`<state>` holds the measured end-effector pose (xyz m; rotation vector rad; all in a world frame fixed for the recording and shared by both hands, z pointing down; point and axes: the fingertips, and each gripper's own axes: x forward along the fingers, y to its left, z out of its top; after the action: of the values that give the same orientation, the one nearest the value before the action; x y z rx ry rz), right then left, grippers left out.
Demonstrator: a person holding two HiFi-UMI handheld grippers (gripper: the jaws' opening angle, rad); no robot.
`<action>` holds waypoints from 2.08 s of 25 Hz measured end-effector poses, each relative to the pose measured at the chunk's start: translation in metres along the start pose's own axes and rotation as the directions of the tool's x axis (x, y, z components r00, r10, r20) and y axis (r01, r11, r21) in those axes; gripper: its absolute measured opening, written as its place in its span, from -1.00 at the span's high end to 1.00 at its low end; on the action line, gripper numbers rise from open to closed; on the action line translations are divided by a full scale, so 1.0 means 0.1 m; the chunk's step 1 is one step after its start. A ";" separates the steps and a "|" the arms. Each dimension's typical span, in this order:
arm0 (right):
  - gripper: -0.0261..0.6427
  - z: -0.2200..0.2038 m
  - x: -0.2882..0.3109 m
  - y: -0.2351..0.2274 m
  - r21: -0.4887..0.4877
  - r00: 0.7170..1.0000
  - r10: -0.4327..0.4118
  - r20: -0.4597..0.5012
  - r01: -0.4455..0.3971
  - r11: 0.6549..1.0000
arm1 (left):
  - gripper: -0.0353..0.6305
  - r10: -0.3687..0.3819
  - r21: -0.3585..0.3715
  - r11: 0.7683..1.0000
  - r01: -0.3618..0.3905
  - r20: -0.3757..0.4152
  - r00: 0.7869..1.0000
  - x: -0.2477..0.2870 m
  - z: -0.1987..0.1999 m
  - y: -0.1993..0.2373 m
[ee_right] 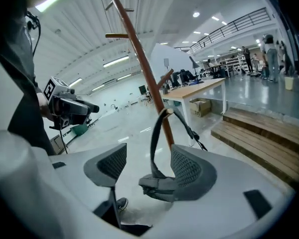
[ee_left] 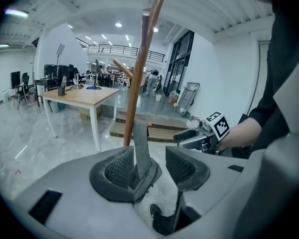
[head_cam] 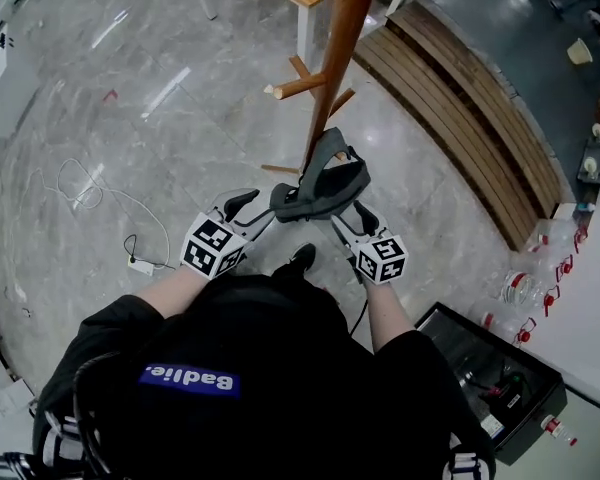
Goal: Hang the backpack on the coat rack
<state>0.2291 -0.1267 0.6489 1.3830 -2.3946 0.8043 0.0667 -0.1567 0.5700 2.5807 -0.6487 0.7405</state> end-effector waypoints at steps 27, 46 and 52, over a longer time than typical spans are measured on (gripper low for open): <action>0.55 1.36 -0.84 3.46 0.048 0.855 -0.038 0.518 0.015 0.999 | 0.47 -0.509 0.318 0.848 0.425 0.264 0.819 -2.34 0.43 -0.75; 0.90 1.53 -1.39 3.82 -0.032 0.811 -0.041 0.583 0.073 0.997 | 0.87 -0.591 0.362 0.799 0.479 0.329 0.737 -2.69 0.62 -1.39; 0.90 1.44 -1.40 3.87 -0.026 0.814 -0.039 0.580 0.066 0.997 | 0.87 -0.597 0.371 0.793 0.482 0.321 0.735 -2.70 0.56 -1.48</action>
<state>-0.0241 0.0421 0.3360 1.8820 -2.7621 0.3268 -0.0377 0.0257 0.3383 2.9785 0.1502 0.0593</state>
